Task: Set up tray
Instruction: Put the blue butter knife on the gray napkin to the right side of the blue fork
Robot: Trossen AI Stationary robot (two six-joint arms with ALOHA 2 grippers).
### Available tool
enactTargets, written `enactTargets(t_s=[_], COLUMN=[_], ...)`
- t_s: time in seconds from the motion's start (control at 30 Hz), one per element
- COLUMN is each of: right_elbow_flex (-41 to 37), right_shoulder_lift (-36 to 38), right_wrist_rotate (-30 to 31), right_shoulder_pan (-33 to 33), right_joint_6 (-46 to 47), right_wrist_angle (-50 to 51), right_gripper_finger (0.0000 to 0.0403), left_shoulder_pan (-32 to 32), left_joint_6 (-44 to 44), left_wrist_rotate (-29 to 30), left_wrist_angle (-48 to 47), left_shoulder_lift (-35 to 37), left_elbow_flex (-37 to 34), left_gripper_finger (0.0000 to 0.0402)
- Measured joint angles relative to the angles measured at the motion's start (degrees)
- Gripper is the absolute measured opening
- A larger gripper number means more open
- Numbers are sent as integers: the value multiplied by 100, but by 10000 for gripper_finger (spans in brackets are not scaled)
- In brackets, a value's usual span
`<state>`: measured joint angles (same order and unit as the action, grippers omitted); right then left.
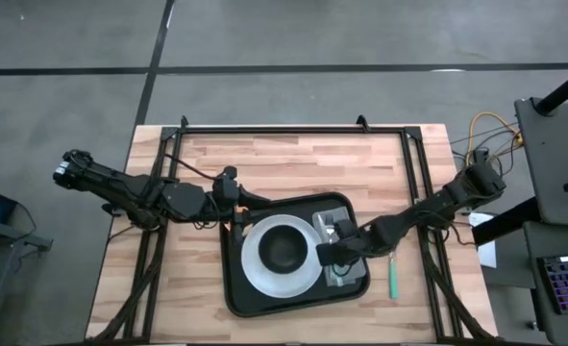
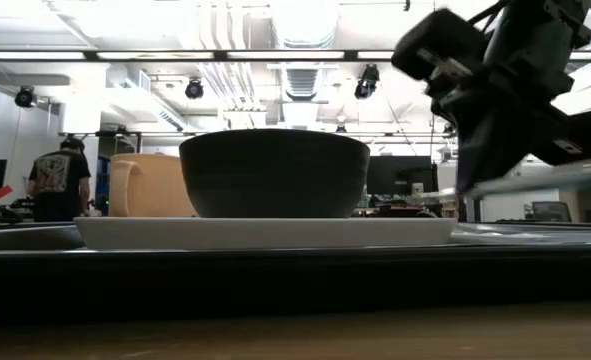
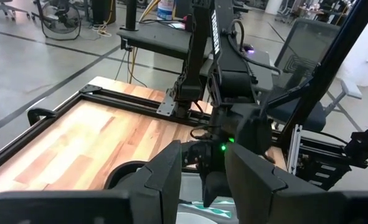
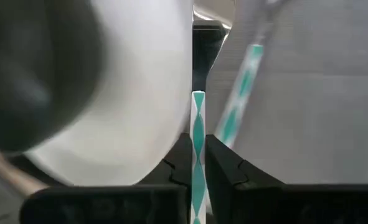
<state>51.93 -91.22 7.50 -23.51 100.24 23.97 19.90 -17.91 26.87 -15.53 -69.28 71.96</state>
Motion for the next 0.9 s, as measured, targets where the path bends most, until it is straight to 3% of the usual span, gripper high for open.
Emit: enactTargets(t_s=[0.3,0.53,0.7,0.9], right_elbow_flex=[-755,-1614,-2275,-2839], right_shoulder_lift=[754,1610,2160,2710], right_wrist_rotate=[404,1410,2409,3708], right_shoulder_pan=[-304,-674,-932,-1214], right_joint_6=[354,381,-314,-954], right_wrist_angle=[-571,-1984,-3575,-4601], right_gripper_finger=[13,12,12,12], left_shoulder_pan=[0,-172,-304,-444], left_joint_6=[57,133,-356,-1160], left_wrist_rotate=[-45,13,-300,-879], left_wrist_angle=[-15,181,1324,2980], left_shoulder_lift=[11,-377,-641,-914], left_elbow_flex=[-45,-314,-650,-1072], left_gripper_finger=[105,105,105,105])
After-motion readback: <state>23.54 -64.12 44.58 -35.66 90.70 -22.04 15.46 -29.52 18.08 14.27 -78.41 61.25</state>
